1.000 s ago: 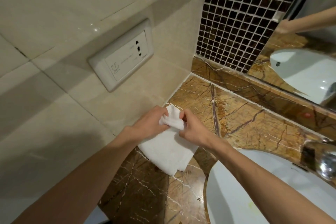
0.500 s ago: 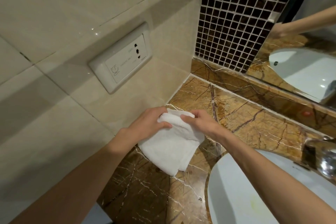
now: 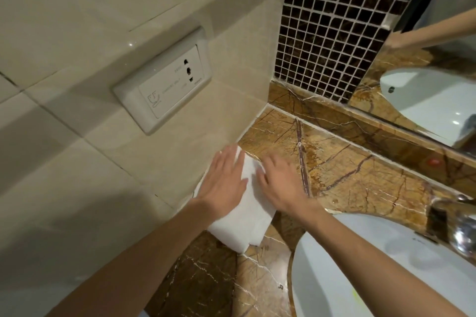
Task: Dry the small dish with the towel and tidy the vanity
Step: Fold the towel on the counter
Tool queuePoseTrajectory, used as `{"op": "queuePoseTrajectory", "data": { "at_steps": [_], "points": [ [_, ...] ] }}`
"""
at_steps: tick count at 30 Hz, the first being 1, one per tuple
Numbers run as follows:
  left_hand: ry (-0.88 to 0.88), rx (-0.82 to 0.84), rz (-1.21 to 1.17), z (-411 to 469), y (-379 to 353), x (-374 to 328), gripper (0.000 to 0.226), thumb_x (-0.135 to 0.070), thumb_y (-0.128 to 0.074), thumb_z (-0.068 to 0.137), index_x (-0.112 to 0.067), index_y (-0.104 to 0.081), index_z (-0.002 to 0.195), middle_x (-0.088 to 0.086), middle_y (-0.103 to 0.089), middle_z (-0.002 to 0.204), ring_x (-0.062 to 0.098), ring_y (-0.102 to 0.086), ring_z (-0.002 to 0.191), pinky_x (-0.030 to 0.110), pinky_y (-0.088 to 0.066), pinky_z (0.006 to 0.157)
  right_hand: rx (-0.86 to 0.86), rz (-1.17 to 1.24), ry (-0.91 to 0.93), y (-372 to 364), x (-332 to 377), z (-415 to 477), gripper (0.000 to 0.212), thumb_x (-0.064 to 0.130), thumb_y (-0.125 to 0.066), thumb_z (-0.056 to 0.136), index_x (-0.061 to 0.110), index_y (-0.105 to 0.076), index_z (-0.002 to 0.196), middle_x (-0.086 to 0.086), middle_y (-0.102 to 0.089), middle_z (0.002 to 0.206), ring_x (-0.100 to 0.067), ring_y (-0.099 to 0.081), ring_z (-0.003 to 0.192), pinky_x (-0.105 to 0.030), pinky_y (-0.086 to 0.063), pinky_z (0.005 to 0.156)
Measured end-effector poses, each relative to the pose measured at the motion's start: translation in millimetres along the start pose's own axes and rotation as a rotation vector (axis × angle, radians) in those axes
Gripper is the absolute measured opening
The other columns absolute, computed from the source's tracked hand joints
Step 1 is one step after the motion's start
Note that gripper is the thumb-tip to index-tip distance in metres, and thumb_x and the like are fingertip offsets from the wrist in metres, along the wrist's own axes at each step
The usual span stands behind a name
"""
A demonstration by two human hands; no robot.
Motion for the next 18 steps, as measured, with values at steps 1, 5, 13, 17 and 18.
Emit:
{"op": "queuePoseTrajectory", "data": {
  "at_steps": [1,5,13,17,18],
  "points": [
    [-0.061,0.064,0.099,-6.0,-14.1,-6.7,0.065,-0.042,-0.018,0.1,-0.007,0.005,0.149,0.018,0.012,0.159,0.033,0.013,0.146,0.047,0.005,0.119,0.135,-0.047,0.074,-15.6,8.2,-7.2,0.052,0.04,-0.023,0.1,0.014,-0.033,0.144,-0.014,-0.033,0.153,-0.03,-0.025,0.143,-0.054,-0.012,0.118],
    [-0.071,0.27,0.196,-7.7,-61.4,7.2,0.069,-0.05,-0.012,0.098,-0.01,0.012,0.149,0.014,0.019,0.158,0.033,0.019,0.145,0.05,0.012,0.117,0.438,-0.155,0.065,-60.6,0.7,-24.4,0.062,0.047,-0.012,0.102,0.019,0.009,0.153,-0.011,0.012,0.162,-0.029,0.014,0.148,-0.05,0.009,0.117],
    [-0.195,0.035,0.108,-20.6,-57.2,-1.0,0.06,-0.041,-0.024,0.099,-0.003,-0.034,0.144,0.022,-0.03,0.152,0.04,-0.024,0.141,0.059,-0.026,0.112,0.314,-0.24,0.137,-60.0,13.2,-25.7,0.063,0.045,-0.008,0.1,0.015,0.008,0.152,-0.013,0.013,0.161,-0.03,0.017,0.147,-0.048,0.012,0.116],
    [-0.16,0.096,0.17,-16.0,-65.5,3.1,0.063,-0.044,-0.016,0.096,-0.009,-0.019,0.149,0.017,-0.017,0.158,0.036,-0.011,0.145,0.056,-0.012,0.117,0.382,-0.232,0.106,-66.5,10.0,-29.6,0.063,0.048,-0.006,0.1,0.016,0.012,0.152,-0.01,0.016,0.161,-0.029,0.018,0.147,-0.047,0.011,0.117],
    [-0.144,0.131,0.186,-14.4,-67.8,4.2,0.065,-0.045,-0.011,0.095,-0.011,-0.005,0.15,0.015,-0.004,0.16,0.034,0.0,0.147,0.053,0.0,0.118,0.392,-0.239,0.098,-65.6,10.8,-28.9,0.063,0.047,-0.007,0.1,0.016,0.012,0.152,-0.011,0.016,0.161,-0.03,0.017,0.147,-0.046,0.011,0.116]
  ]
}}
Point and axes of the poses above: each hand's wrist, its own z-axis towards the middle knuckle, its own y-axis out of the back of the hand, x = y × z, the point moved 9 cm from there along z, towards the middle knuckle
